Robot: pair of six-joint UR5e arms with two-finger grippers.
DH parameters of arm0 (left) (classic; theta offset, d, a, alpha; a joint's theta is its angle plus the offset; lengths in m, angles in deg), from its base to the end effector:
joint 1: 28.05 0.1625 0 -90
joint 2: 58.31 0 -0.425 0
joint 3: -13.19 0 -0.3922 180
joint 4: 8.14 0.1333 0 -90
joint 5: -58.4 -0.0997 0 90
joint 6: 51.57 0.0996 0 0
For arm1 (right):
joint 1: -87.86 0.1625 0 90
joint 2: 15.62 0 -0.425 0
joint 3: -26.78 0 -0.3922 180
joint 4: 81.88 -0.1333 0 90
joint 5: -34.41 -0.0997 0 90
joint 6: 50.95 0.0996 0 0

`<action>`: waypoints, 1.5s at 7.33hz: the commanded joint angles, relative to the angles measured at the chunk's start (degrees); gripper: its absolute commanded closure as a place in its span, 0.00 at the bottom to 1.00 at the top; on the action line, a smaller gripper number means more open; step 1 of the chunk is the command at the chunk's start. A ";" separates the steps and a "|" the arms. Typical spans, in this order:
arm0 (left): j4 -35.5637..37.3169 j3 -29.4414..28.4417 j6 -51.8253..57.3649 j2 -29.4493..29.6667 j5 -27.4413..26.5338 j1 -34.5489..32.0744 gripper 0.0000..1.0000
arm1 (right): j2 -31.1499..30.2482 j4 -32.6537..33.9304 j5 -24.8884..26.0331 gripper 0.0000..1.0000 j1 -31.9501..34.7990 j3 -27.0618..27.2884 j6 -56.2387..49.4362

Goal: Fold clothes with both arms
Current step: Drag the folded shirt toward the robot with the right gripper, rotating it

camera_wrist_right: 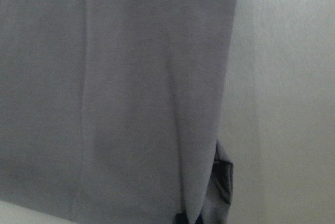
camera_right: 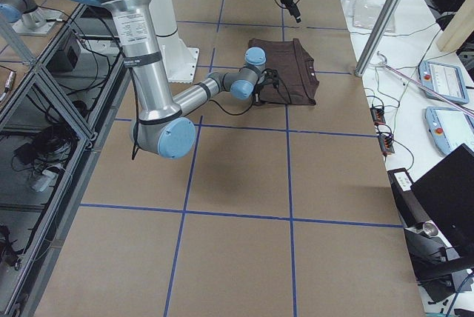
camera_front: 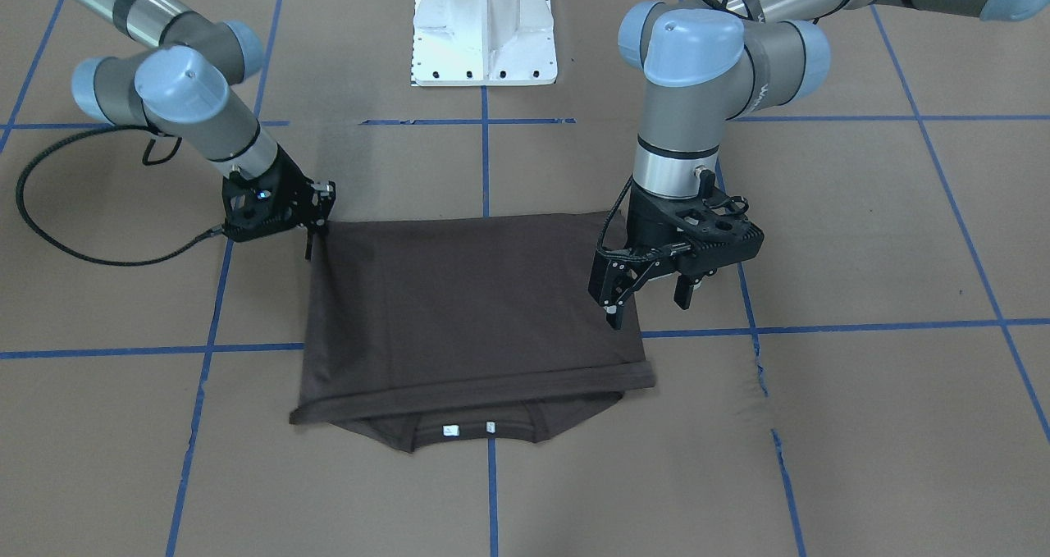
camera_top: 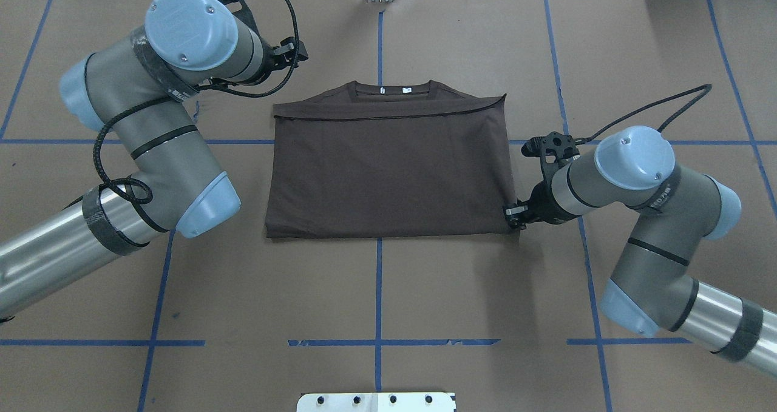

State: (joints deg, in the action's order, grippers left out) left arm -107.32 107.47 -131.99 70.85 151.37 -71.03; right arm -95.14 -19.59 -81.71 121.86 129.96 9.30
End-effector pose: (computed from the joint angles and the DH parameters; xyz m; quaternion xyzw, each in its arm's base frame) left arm 0.4194 -0.5660 0.2035 0.1753 0.4076 -0.2465 0.8616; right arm -0.4214 -0.3921 0.4010 0.0500 -0.4661 -0.0653 0.8809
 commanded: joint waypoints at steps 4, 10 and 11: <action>0.13 1.86 0.00 -0.14 0.28 0.44 0.00 | -17.69 -0.41 1.25 1.00 -21.39 21.35 8.97; 1.88 7.58 -25.52 -7.44 1.19 19.38 0.03 | -11.64 -0.77 2.66 0.00 -6.88 23.12 10.23; 2.93 7.58 -28.10 -7.96 0.64 20.90 0.05 | -10.58 -0.77 2.66 0.00 -4.84 23.03 10.23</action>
State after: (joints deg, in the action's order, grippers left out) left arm -105.25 115.02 -155.07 63.65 153.57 -53.53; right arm -107.03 -20.36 -79.04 113.57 153.12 19.50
